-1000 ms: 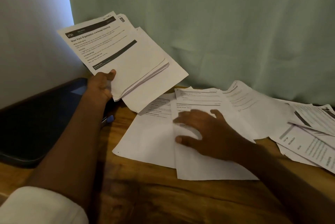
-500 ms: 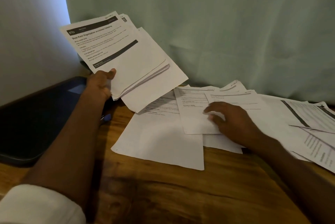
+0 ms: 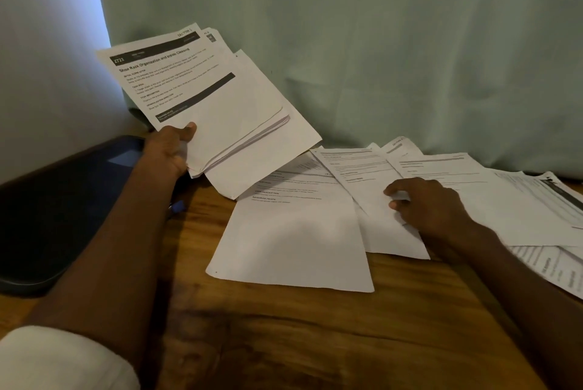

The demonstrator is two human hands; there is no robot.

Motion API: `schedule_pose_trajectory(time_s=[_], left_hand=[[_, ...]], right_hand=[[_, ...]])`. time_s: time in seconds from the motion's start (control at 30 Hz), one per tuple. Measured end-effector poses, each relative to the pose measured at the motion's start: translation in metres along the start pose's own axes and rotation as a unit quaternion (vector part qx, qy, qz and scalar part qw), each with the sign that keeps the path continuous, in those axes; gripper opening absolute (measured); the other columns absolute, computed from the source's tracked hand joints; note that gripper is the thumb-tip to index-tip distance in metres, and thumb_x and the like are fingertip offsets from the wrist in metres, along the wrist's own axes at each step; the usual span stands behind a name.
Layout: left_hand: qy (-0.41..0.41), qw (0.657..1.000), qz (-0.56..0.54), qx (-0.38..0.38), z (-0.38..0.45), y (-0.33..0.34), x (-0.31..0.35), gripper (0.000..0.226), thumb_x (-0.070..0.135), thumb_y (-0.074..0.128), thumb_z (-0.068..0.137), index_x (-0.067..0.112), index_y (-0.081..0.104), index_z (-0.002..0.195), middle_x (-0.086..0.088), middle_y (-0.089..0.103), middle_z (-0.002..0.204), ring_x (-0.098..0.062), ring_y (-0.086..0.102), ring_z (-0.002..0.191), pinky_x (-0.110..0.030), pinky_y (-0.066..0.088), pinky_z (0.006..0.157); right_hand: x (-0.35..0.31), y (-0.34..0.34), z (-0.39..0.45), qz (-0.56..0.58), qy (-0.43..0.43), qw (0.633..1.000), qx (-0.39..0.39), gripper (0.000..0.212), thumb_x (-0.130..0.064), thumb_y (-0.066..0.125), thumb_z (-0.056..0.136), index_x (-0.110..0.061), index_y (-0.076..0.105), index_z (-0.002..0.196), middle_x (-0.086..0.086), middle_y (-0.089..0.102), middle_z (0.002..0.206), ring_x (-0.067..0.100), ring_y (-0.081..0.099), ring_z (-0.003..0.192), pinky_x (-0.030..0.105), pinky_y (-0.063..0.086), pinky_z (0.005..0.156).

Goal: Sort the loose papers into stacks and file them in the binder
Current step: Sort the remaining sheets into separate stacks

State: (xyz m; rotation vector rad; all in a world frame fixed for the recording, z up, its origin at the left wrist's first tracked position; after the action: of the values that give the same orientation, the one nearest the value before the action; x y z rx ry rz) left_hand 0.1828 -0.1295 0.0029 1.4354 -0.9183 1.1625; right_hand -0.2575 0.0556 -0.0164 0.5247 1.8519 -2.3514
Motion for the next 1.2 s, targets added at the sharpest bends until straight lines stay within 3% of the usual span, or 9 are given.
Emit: schedule_pose_trajectory(time_s=[0.13,0.23,0.37,0.5,0.63,0.8,0.9,1.1,1.2], left_hand=[[0.003,1.0,-0.009,-0.003,-0.002,0.004,0.0,0.031,0.018,0.068,0.097,0.012,0.058,0.126,-0.011,0.063,0.132,-0.031,0.06,0.12,-0.05,0.048,0.106],[-0.01,0.999,-0.033,0.004,-0.005,0.008,-0.001,0.017,0.014,0.069,0.097,0.015,0.059,0.111,-0.01,0.065,0.128,-0.029,0.062,0.116,-0.049,0.05,0.103],[-0.02,0.999,-0.049,0.001,-0.008,0.014,-0.002,0.011,0.01,0.065,0.098,0.02,0.06,0.099,-0.005,0.066,0.116,-0.02,0.064,0.093,-0.043,0.051,0.088],[-0.021,0.998,-0.064,-0.003,-0.013,0.013,0.0,0.015,0.007,0.065,0.098,0.021,0.06,0.097,-0.004,0.067,0.112,-0.024,0.064,0.101,-0.046,0.05,0.097],[-0.02,0.998,-0.054,-0.005,-0.017,0.014,0.001,0.013,0.009,0.066,0.098,0.021,0.06,0.097,-0.009,0.064,0.128,-0.028,0.061,0.117,-0.051,0.048,0.105],[-0.012,0.999,-0.043,-0.01,-0.021,0.014,0.003,0.015,0.011,0.065,0.099,0.016,0.058,0.111,-0.009,0.064,0.129,-0.029,0.06,0.12,-0.052,0.047,0.108],[-0.012,0.999,-0.037,-0.016,-0.024,0.012,0.005,0.009,0.012,0.063,0.1,0.018,0.06,0.105,-0.01,0.064,0.129,-0.029,0.06,0.118,-0.05,0.047,0.106],[-0.023,0.999,-0.037,-0.01,-0.023,0.004,0.005,0.007,0.014,0.066,0.098,0.019,0.062,0.101,-0.01,0.066,0.129,-0.031,0.06,0.123,-0.052,0.046,0.108],[-0.025,0.999,-0.026,-0.021,-0.037,0.012,0.008,0.01,0.016,0.061,0.102,0.012,0.059,0.111,-0.007,0.066,0.114,-0.028,0.061,0.114,-0.048,0.048,0.104]], right_hand=[[-0.019,0.004,-0.002,0.022,-0.094,0.991,0.093,0.033,-0.006,0.072,0.087,-0.026,0.075,0.114,-0.002,0.07,0.124,0.022,0.063,0.116,0.04,0.048,0.101],[-0.058,0.011,-0.012,0.068,-0.207,0.974,0.06,0.016,-0.026,0.068,0.096,-0.028,0.076,0.109,-0.01,0.071,0.112,0.01,0.063,0.103,0.037,0.051,0.094],[-0.08,0.031,-0.022,-0.002,-0.231,0.967,-0.104,0.057,-0.074,0.06,0.084,-0.039,0.061,0.129,-0.021,0.054,0.14,0.004,0.049,0.128,0.043,0.041,0.112],[-0.082,0.025,-0.032,0.028,-0.213,0.956,-0.199,0.091,-0.076,0.075,0.066,-0.043,0.043,0.144,-0.021,0.035,0.155,0.005,0.036,0.139,0.04,0.033,0.118],[-0.08,0.027,-0.034,-0.006,-0.18,0.961,-0.209,0.126,-0.089,0.066,0.054,-0.04,0.014,0.158,-0.015,0.014,0.167,0.015,0.023,0.151,0.051,0.025,0.123],[-0.08,0.027,-0.032,-0.001,-0.152,0.975,-0.16,0.094,-0.082,0.044,0.079,-0.034,0.027,0.157,-0.013,0.026,0.165,0.015,0.03,0.149,0.047,0.026,0.122],[-0.076,0.029,-0.027,-0.001,-0.138,0.986,-0.095,0.07,-0.069,0.039,0.097,-0.025,0.042,0.152,-0.006,0.04,0.159,0.017,0.039,0.144,0.046,0.03,0.121],[-0.069,0.03,-0.023,-0.086,-0.112,0.989,-0.052,0.056,-0.056,0.042,0.102,-0.02,0.045,0.145,-0.001,0.046,0.151,0.025,0.043,0.136,0.046,0.039,0.112],[-0.058,0.029,-0.017,-0.118,-0.035,0.991,-0.042,0.055,-0.059,0.04,0.102,-0.016,0.052,0.134,0.005,0.048,0.144,0.031,0.04,0.134,0.048,0.043,0.105]])
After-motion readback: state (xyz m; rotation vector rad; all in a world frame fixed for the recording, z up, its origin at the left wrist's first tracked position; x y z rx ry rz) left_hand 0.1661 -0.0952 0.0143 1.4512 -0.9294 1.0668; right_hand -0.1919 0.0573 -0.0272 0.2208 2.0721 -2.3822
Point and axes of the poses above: each hand's wrist, its own z-axis towards the middle knuckle, its own y-axis out of the palm, x = y × z, the point moved 3 cm from there along z, towards the middle knuckle
